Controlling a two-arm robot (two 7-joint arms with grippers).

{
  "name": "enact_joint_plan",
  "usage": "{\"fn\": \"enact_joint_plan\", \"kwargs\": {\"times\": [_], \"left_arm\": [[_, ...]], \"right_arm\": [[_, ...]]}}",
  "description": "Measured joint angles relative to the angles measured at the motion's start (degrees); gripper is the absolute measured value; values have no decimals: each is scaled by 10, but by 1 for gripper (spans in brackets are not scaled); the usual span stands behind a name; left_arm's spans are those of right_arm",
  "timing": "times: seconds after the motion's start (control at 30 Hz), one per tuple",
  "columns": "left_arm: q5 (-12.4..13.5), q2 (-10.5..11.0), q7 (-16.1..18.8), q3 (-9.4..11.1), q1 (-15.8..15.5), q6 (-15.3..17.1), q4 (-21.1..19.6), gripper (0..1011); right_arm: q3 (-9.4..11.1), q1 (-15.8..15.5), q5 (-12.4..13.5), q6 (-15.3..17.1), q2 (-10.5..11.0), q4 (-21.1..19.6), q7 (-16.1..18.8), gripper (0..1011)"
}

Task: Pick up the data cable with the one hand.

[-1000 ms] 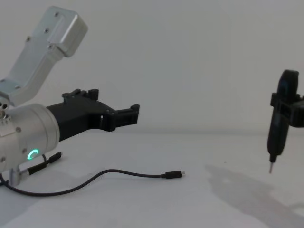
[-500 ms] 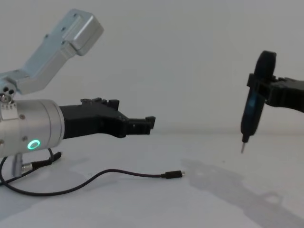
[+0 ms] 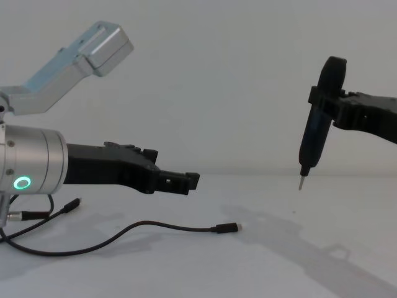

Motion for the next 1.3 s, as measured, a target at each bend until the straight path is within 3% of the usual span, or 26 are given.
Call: {"fn": "enact_joint_plan", "kwargs": {"times": [0.77, 1.3], "left_arm": [[26, -32, 24, 5, -13, -29, 65, 1001], [8, -29, -9, 3, -13, 20, 79, 1001]], "right_arm": [[-2, 9, 4, -4, -3, 9, 11, 274], [-2, 11, 5, -5, -4, 10, 13, 275]]}}
